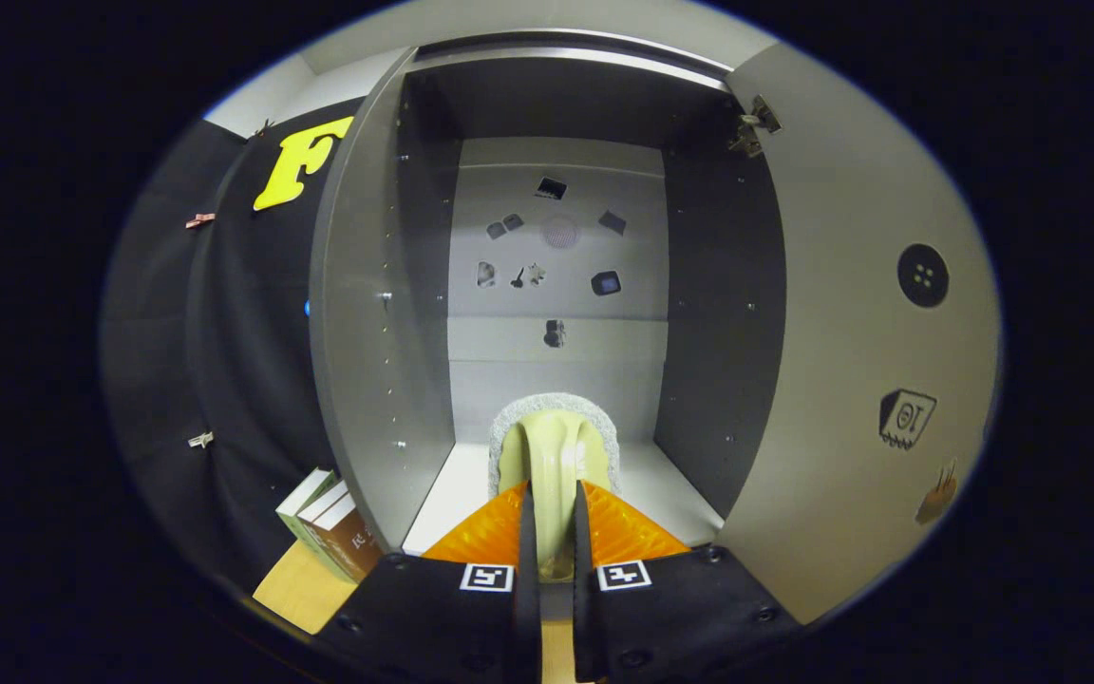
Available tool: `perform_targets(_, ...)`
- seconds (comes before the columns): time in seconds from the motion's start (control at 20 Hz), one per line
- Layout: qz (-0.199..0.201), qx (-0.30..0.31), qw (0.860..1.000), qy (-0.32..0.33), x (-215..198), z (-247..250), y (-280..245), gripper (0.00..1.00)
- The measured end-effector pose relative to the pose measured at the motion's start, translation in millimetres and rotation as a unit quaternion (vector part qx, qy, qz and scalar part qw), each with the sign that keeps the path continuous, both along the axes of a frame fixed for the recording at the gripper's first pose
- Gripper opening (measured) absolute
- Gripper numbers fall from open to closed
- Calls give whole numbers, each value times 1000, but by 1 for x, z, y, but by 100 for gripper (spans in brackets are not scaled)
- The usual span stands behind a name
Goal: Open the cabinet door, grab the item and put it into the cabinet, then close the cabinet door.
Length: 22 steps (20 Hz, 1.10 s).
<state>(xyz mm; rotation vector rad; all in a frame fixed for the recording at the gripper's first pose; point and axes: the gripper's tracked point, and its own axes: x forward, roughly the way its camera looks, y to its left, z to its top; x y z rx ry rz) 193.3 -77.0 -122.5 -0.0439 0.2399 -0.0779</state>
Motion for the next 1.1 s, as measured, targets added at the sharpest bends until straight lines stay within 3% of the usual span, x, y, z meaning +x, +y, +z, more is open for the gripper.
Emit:
perform_targets(0.3, -6, 4, 1000, 4, 59, -11, -1, 17)
perform_targets(0.55, -22, -13, 996, 84, 98, -66, -12, 17)
perform_targets(0.8, -37, 4, 985, 170, 118, -116, -18, 17)
perform_targets(1.1, -41, 27, 981, 187, 132, -122, -21, 17)
